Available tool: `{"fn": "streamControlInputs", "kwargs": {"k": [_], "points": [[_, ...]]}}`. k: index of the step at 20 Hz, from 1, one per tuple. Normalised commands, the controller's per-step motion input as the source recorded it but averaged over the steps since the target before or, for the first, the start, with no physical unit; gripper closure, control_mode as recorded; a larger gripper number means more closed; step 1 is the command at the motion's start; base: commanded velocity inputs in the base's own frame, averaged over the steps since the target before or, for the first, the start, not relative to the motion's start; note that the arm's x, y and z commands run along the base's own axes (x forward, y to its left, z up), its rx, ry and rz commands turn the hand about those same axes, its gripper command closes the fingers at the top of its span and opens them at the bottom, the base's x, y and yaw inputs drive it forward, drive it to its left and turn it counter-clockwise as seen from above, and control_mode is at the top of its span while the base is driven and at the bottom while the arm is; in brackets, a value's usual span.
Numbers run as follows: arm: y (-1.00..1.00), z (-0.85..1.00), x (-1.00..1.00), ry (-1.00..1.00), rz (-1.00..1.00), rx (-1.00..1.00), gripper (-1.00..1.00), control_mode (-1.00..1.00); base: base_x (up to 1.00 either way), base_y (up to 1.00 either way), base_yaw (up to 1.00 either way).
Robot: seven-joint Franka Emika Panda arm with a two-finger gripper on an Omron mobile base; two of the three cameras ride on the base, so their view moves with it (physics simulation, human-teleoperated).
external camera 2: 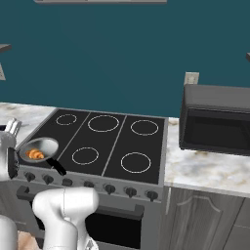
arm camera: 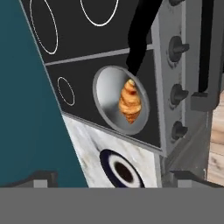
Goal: Pick the croissant and place it on the pan. Then turn on the stove to warm the croissant.
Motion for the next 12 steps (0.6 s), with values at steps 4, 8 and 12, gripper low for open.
{"fn": "streamControlInputs", "kwargs": {"k": [4, 8, 12], "points": [[0.53, 0.66, -0.56, 0.00, -0.06, -0.32, -1.00, -1.00, 0.00, 0.00, 0.00], [0.41, 0.18, -0.40, -0.07, -0.04, -0.32, -1.00, -1.00, 0.00, 0.00, 0.00], [0.05, -0.10, -0.30, -0.21, 0.00, -0.36, -1.00, -1.00, 0.00, 0.00, 0.00]]}}
